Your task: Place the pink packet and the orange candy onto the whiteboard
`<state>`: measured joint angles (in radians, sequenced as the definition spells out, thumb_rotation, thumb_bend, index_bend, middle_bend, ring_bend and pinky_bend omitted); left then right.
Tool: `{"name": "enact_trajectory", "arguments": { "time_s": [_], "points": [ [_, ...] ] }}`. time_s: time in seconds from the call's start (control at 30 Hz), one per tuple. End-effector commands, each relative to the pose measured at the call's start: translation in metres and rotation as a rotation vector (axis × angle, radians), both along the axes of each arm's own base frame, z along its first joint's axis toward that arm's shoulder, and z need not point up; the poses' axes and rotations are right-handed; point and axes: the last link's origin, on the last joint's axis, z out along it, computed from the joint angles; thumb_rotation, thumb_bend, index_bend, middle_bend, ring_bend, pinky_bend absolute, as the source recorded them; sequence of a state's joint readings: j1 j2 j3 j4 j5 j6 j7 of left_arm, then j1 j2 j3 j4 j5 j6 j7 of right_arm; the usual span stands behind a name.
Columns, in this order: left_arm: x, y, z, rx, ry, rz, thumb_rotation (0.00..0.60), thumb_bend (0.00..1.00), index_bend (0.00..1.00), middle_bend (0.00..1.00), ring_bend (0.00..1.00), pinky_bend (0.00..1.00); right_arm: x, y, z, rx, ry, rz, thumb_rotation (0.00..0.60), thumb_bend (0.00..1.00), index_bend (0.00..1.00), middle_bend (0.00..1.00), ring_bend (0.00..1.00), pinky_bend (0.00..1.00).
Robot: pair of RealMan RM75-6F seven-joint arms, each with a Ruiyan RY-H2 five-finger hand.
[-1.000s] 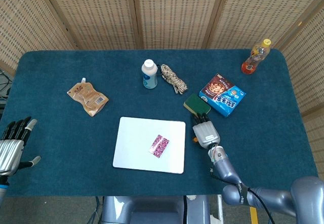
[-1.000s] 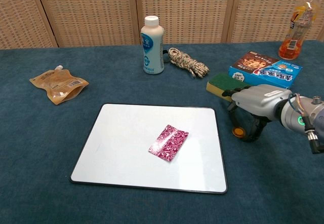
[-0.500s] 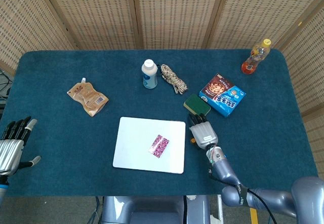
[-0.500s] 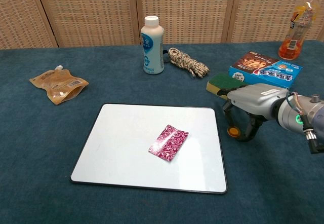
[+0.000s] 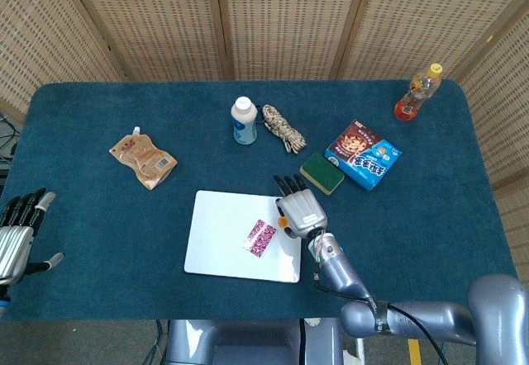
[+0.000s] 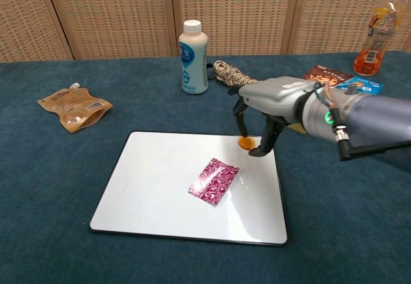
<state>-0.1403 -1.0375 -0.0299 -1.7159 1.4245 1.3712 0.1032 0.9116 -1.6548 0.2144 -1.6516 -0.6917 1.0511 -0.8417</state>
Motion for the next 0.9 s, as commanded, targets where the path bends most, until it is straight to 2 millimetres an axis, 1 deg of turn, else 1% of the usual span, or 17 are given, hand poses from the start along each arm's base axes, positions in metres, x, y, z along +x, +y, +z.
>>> {"name": "enact_trajectory", "arguments": {
  "time_s": [0.03,0.1,0.3,0.53,0.57,0.63,0.7,0.83,0.9],
  "points": [
    [-0.001,0.001,0.002,0.0,-0.005,0.003,0.6,0.05,0.0,0.0,0.0,0.0,0.015,0.004,-0.014,0.015,-0.001,-0.012,0.6,0.39,0.58,0.0,0.0,0.0],
    [-0.002,0.001,0.003,0.001,-0.01,0.006,0.6,0.05,0.0,0.0,0.0,0.0,0.018,0.008,-0.024,0.029,0.005,-0.022,0.6,0.39,0.58,0.0,0.0,0.0],
    [-0.002,0.001,0.003,-0.008,-0.014,0.006,0.6,0.05,0.0,0.0,0.0,0.0,0.029,0.017,-0.044,0.05,0.013,-0.028,0.6,0.39,0.58,0.0,0.0,0.0],
    [-0.003,0.001,0.004,-0.005,-0.019,0.006,0.6,0.05,0.0,0.0,0.0,0.0,0.034,0.02,-0.052,0.048,0.031,-0.02,0.6,0.39,0.57,0.0,0.0,0.0],
    [-0.003,0.001,0.005,-0.005,-0.02,0.006,0.6,0.05,0.0,0.0,0.0,0.0,0.035,0.02,-0.052,0.049,0.031,-0.021,0.6,0.38,0.56,0.0,0.0,0.0],
    [-0.002,0.001,0.005,-0.005,-0.024,0.004,0.6,0.05,0.0,0.0,0.0,0.0,0.034,0.021,-0.053,0.053,0.031,-0.023,0.6,0.37,0.48,0.0,0.0,0.0],
    [-0.002,0.001,0.005,-0.005,-0.028,0.002,0.6,0.05,0.0,0.0,0.0,0.0,0.033,0.021,-0.052,0.06,0.029,-0.029,0.6,0.35,0.39,0.0,0.0,0.0],
    [-0.003,0.0,0.005,-0.004,-0.029,0.002,0.6,0.05,0.0,0.0,0.0,0.0,0.031,0.019,-0.048,0.066,0.029,-0.035,0.6,0.34,0.27,0.0,0.0,0.0],
    [-0.002,0.0,0.005,-0.004,-0.031,0.001,0.6,0.05,0.0,0.0,0.0,0.0,0.03,0.019,-0.046,0.067,0.032,-0.038,0.6,0.34,0.24,0.0,0.0,0.0]
  ]
}}
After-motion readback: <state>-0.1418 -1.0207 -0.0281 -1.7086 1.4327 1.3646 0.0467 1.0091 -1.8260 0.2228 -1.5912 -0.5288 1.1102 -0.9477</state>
